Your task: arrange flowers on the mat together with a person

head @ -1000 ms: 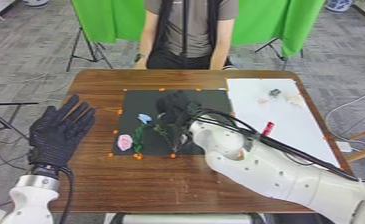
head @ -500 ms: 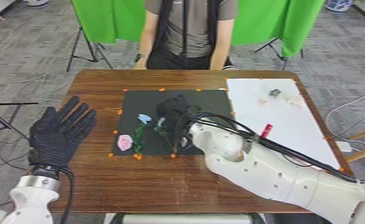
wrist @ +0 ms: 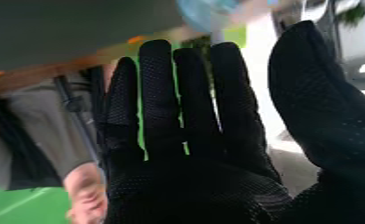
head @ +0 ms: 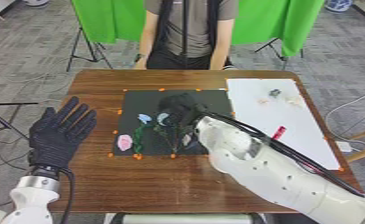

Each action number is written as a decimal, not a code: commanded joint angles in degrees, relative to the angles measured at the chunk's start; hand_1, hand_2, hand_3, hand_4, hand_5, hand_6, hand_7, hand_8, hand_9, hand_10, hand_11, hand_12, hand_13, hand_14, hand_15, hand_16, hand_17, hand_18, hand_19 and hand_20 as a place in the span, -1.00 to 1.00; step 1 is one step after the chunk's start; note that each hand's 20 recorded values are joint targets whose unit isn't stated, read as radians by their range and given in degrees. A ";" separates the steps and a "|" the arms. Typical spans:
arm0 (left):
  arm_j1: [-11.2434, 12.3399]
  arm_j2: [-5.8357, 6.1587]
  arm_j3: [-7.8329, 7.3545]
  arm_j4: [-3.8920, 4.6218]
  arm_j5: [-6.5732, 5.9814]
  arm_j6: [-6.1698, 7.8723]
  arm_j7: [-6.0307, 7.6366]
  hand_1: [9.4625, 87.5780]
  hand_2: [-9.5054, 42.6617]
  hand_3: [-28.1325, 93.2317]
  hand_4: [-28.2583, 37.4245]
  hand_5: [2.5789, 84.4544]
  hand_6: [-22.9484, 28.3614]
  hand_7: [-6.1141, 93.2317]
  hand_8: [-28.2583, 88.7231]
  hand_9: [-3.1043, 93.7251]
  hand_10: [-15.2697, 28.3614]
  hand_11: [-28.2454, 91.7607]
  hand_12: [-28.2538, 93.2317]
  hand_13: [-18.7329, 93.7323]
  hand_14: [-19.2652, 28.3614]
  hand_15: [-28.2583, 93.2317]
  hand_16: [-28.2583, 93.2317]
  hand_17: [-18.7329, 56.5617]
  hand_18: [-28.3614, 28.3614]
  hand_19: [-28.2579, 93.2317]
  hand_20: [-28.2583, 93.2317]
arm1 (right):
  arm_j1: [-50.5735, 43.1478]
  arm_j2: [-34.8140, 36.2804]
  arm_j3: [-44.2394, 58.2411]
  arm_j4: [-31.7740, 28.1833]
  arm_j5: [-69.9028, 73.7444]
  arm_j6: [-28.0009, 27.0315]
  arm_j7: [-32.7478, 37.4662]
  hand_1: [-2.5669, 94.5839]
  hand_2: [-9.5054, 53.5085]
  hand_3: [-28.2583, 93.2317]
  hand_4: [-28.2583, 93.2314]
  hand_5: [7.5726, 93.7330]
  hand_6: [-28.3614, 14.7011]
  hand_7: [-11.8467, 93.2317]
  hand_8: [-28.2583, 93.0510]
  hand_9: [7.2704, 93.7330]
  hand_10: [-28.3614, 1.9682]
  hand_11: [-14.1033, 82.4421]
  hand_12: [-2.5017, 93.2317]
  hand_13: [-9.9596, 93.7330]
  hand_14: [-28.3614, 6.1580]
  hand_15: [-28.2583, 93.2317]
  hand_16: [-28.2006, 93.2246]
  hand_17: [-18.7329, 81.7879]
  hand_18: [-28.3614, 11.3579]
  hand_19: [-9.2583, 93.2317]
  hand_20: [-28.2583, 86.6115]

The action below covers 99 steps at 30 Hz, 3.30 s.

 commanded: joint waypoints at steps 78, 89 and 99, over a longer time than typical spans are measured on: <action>1.26 -0.73 -3.30 -0.48 -3.65 4.00 5.61 -0.62 -0.07 0.69 -1.00 -0.04 0.17 -0.69 -0.66 -0.20 0.32 -0.27 -0.42 -0.18 0.36 -0.13 -0.65 -0.67 0.49 0.00 -0.35 | -58.02 5.53 65.68 -29.20 52.78 3.54 -14.99 -0.51 -0.36 0.69 -0.89 -0.21 0.15 -0.54 -0.67 -0.25 -0.07 -0.61 -0.59 -0.20 -0.25 -0.29 -0.11 -0.46 -0.46 -0.02 -0.28; 1.93 -1.04 -3.23 -0.96 -4.43 4.89 6.36 -0.61 -0.07 0.69 -1.00 -0.03 0.18 -0.68 -0.66 -0.20 0.34 -0.26 -0.41 -0.18 0.37 -0.12 -0.65 -0.67 0.49 0.00 -0.35 | -59.12 4.91 66.65 -29.53 52.69 2.10 -15.25 -0.50 -0.35 0.69 -0.89 -0.21 0.15 -0.54 -0.67 -0.25 -0.07 -0.61 -0.59 -0.20 -0.24 -0.29 -0.12 -0.46 -0.46 -0.02 -0.28; 2.09 -1.24 -3.55 -1.12 -6.77 6.39 7.55 -0.62 -0.07 0.69 -1.00 -0.01 0.20 -0.67 -0.66 -0.19 0.37 -0.25 -0.41 -0.17 0.39 -0.10 -0.65 -0.67 0.50 0.02 -0.34 | -59.65 4.84 67.15 -29.81 51.39 2.75 -14.05 -0.50 -0.35 0.70 -0.88 -0.21 0.14 -0.54 -0.67 -0.26 -0.07 -0.61 -0.59 -0.21 -0.26 -0.28 -0.12 -0.47 -0.48 0.01 -0.28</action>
